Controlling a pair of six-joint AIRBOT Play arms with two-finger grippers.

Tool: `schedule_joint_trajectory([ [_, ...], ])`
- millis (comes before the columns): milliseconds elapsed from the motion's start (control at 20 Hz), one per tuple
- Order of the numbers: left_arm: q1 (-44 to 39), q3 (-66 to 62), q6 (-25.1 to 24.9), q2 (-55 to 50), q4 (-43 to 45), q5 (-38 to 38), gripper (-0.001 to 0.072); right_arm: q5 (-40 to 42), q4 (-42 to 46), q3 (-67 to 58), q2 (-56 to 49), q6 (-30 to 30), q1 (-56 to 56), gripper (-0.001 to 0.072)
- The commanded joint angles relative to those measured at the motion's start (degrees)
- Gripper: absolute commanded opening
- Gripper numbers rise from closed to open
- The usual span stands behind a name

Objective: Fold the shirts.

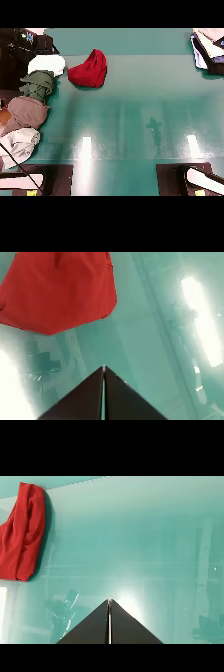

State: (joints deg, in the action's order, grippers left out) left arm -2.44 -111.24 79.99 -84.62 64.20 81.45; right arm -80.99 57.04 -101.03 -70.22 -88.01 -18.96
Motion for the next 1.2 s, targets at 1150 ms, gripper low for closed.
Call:
schedule_joint_trajectory([
  [1150,0.0,0.0,0.6,-2.6,1.6,-8.1,0.0117,2.4,-0.1,0.0,0.0,0.0,0.0,0.0016],
])
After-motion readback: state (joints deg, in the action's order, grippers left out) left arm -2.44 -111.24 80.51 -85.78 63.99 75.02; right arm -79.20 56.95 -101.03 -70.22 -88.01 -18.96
